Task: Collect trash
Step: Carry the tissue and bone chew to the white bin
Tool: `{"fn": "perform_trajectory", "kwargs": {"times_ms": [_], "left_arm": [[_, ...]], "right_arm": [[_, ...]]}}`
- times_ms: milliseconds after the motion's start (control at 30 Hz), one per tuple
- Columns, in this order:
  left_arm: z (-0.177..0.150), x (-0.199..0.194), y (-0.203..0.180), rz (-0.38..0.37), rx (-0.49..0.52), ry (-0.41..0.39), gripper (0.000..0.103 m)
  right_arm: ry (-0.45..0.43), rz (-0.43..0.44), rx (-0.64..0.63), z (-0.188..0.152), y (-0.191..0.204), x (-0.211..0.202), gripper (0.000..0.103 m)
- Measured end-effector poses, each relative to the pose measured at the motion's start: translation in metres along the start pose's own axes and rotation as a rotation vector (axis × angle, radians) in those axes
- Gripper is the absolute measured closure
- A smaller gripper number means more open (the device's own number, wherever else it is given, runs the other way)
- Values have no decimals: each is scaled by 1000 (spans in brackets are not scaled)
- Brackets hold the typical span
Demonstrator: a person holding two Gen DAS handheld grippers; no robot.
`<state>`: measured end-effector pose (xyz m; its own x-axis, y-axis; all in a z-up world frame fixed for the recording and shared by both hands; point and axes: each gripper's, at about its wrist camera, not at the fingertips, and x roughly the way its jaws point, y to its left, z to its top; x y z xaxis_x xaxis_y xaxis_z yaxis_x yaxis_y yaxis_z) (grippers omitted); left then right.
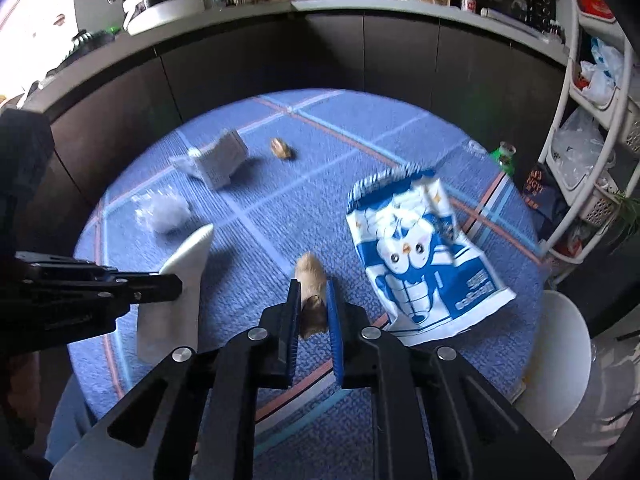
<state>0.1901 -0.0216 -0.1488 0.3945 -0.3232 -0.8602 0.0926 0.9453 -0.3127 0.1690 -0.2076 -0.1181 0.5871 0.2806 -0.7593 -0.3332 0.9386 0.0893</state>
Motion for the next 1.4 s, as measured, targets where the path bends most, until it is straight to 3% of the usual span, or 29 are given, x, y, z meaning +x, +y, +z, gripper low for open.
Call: {"fn": "perform_trajectory", "kwargs": {"times_ms": [367,733,1033,1400], "left_arm": [[2,-61,-15,-17,27,-115,95],[7,-72,-71,-73,133,-133,95],[27,-49,-158,-180,267,-99,95],[42,21,-267,-290,403,4,95]], "right_arm": [[-71,15,40,-2,-8,-38,92],[-153,-54,95,-7,-43,-76,93],[-180,-172,203,-30,-118,-105,92],[-111,-263,370,-88,-211,-93,92]]}}
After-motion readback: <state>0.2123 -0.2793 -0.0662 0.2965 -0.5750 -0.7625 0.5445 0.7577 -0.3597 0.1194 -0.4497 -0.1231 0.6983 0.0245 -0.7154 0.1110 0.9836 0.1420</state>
